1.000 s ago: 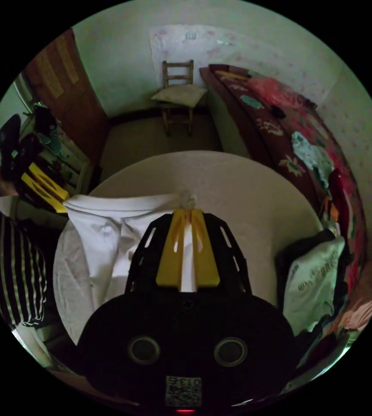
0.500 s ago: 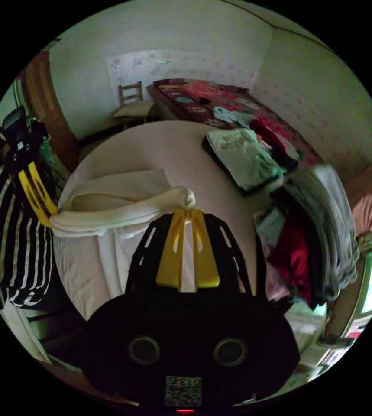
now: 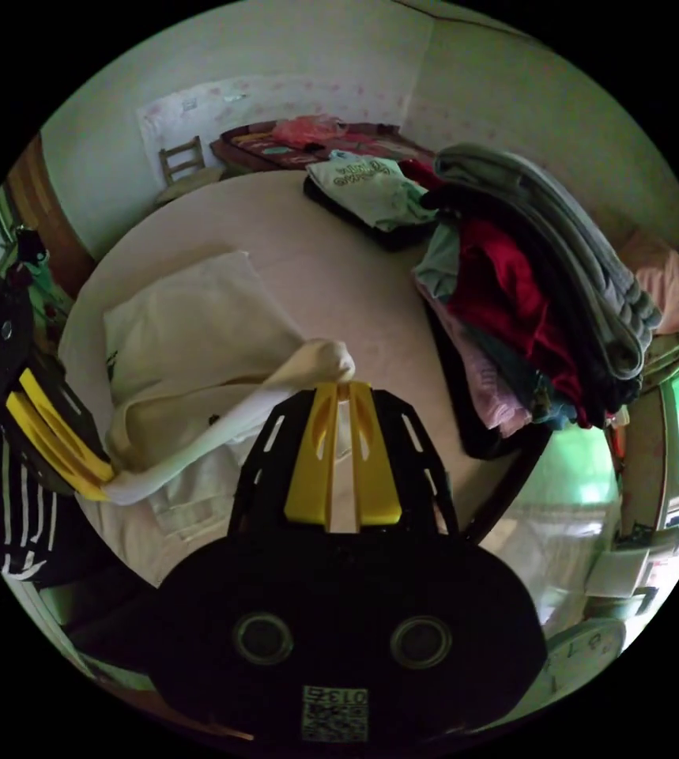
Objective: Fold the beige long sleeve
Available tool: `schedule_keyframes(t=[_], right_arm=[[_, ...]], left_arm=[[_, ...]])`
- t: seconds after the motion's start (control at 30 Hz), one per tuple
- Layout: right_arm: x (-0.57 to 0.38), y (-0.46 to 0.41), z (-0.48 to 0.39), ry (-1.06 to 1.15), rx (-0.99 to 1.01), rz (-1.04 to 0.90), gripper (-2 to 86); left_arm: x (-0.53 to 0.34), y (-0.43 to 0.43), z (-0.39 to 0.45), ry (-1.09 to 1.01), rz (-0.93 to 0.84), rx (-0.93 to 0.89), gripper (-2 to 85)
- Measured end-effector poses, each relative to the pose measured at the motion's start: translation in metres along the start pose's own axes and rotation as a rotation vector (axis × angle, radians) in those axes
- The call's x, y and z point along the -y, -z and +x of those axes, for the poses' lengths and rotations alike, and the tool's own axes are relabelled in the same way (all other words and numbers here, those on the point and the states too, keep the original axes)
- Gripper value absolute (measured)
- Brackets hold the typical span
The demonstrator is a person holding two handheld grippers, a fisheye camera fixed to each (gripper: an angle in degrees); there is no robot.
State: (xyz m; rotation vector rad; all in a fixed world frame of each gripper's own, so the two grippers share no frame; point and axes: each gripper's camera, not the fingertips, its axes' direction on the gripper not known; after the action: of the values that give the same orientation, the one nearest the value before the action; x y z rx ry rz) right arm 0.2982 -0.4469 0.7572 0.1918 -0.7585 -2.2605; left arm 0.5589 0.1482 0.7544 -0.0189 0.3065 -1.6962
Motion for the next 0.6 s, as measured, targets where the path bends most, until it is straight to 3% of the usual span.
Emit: schedule_keyframes(t=[0.13, 0.27, 0.33, 0.43, 0.5, 0.6], right_arm=[[-0.015, -0.017, 0.013, -0.047, -0.043, -0.163, 2.1], [-0.037, 0.009, 0.031, -0.239, -0.131, -0.118, 2.0], [-0.039, 0.024, 0.022, -0.281, -0.158, -0.056, 1.8], [-0.033, 0.021, -0.014, -0.22, -0.059, -0.002, 1.4], [-0.031, 0.005, -0.033, -0.19, -0.041, -0.013, 1.1], [-0.034, -0.024, -0.038, -0.238, -0.015, -0.068, 0.6]], left_arm=[[0.007, -0.023, -0.002, -0.013, -0.07, -0.018, 5.4], [0.007, -0.01, 0.023, -0.16, -0.064, -0.132, 10.8], [0.002, 0.006, 0.03, -0.193, -0.045, -0.103, 10.4], [-0.014, 0.031, -0.005, 0.013, 0.035, 0.015, 8.6], [-0.032, 0.035, -0.049, 0.209, 0.004, 0.12, 8.4], [-0.047, 0.033, -0.086, 0.326, -0.06, 0.275, 8.2]])
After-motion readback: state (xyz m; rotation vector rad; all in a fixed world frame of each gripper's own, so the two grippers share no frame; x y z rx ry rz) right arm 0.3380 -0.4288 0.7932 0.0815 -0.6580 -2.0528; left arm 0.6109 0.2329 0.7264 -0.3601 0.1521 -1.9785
